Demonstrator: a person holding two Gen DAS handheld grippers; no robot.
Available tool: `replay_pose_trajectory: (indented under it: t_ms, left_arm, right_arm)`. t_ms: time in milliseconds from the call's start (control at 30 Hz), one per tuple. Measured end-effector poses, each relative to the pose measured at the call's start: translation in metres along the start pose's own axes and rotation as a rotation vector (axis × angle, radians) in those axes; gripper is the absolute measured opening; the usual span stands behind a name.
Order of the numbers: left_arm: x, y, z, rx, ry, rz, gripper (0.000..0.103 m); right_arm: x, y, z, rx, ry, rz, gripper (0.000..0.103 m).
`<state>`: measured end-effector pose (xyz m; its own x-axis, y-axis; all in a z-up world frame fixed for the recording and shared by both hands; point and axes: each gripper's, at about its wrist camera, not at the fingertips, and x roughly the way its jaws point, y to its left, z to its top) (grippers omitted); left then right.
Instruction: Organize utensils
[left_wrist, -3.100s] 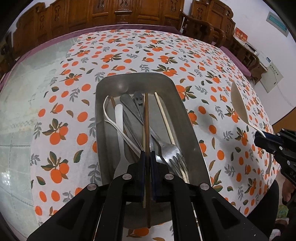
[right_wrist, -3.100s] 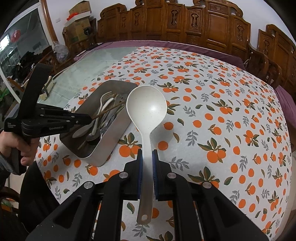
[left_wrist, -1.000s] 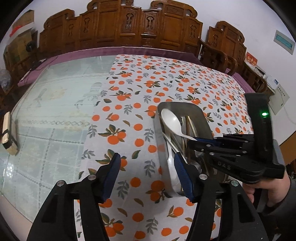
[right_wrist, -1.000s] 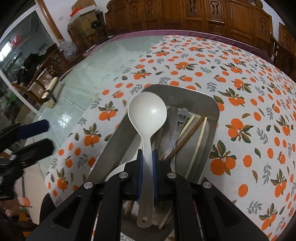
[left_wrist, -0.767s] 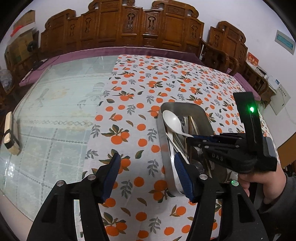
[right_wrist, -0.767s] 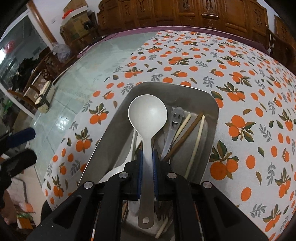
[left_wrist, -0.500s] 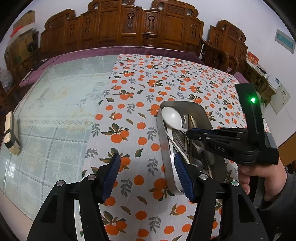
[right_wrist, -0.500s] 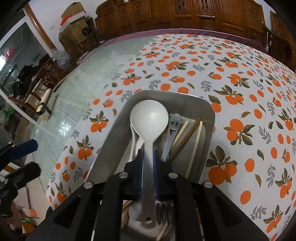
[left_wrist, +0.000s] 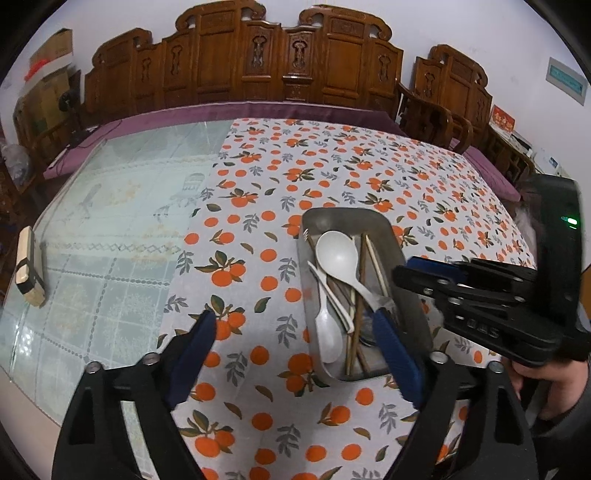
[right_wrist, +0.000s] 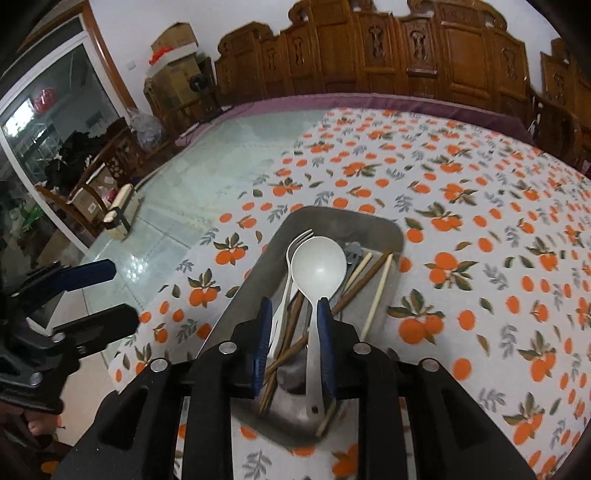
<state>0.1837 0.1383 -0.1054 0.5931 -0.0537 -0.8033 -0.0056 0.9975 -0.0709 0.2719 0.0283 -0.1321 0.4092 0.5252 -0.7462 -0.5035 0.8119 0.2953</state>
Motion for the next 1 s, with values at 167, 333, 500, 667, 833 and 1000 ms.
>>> replay_pose_trajectory:
  t_ms: [167,333,500,667,833,1000]
  left_arm:
    - [-0.015,-0.016,-0.003,-0.009,-0.039,0.013,0.094]
    - [-0.034,-0.039,-0.009,0.008,-0.07,0.024,0.095]
    - [-0.058,-0.067,-0.019,0.045,-0.118,0.018,0.095]
    - [-0.077,-0.087,-0.032,0.054,-0.147,0.002,0.095]
    - [-0.091,-0.106,-0.048,0.063,-0.15,0.001,0.095]
    - [-0.112,-0.121,-0.06,0.082,-0.189,-0.015,0.095]
  right_arm:
    - [-0.055,-0.004,-0.019,-0.021,-0.084,-0.063,0.051]
    - [-0.105,-0.012,-0.038,-0.008,-0.143,-0.128,0.074]
    - [-0.153,-0.016,-0.057,0.013,-0.215,-0.198,0.099]
    - [-0.196,-0.021,-0.08,0.057,-0.277,-0.23,0.1]
    - [-0.233,-0.019,-0.102,0.066,-0.331,-0.29,0.1]
    - [-0.264,-0.014,-0.114,0.065,-0.376,-0.332,0.1]
